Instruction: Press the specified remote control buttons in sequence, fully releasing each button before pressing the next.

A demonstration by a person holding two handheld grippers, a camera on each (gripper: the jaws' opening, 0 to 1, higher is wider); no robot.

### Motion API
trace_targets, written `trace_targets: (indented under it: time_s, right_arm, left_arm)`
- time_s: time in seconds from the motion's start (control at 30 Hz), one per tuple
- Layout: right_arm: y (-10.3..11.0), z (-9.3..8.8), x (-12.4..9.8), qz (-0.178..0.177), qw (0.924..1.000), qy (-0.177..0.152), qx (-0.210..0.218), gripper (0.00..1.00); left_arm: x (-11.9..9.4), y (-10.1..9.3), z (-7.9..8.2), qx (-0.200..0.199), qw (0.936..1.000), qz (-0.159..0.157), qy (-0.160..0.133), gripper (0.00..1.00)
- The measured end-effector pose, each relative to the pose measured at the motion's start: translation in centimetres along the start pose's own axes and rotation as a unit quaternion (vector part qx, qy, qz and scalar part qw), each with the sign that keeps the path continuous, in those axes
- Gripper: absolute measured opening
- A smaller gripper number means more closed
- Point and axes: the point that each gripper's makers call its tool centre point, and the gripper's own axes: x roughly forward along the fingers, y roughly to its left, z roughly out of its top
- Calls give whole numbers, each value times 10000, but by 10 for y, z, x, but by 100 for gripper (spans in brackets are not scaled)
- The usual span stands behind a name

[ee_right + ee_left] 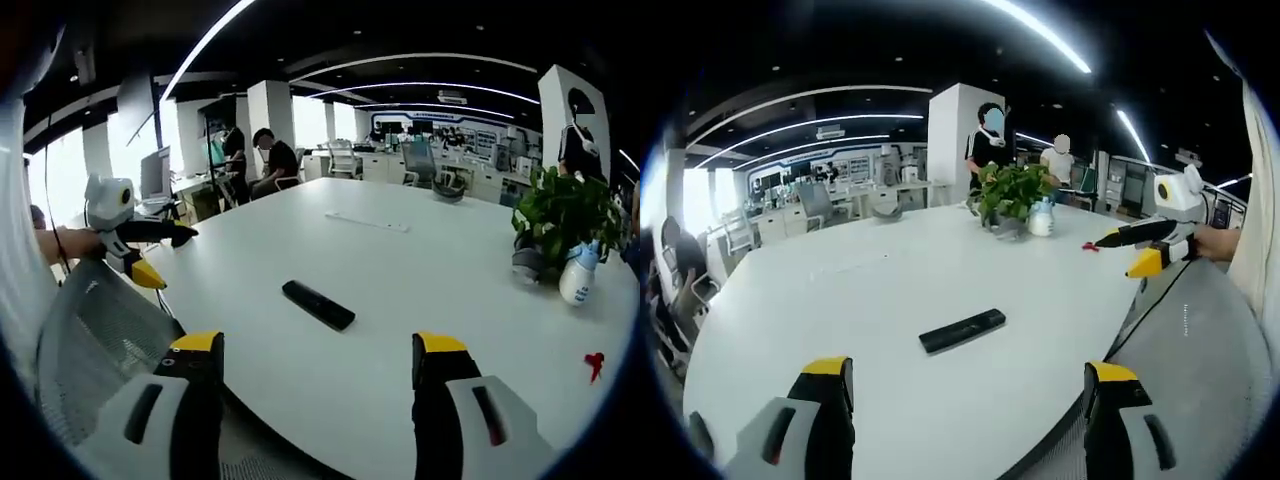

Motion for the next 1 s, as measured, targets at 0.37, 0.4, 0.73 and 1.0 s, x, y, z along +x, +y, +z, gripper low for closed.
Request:
trace_targets:
  time_s: [0.37,0.4,0.73,1.0]
  right_arm:
    - [1,3,1,13,10000,-8,-37,76]
    - [0,2,1,6,10000,5,-14,76]
    - [-7,7,-3,-185,9997,-141,2,75]
    - [-13,10,-8,-366,9990,-259,83,72]
  left_arm:
    - [1,-3,-3,-12,9999,-68,89,100]
    - [1,-3,-3,-18,9999,-69,107,100]
    - [0,1,-4,-164,9998,-1,102,100]
    - [2,-4,-6,-134,9997,-113,192,100]
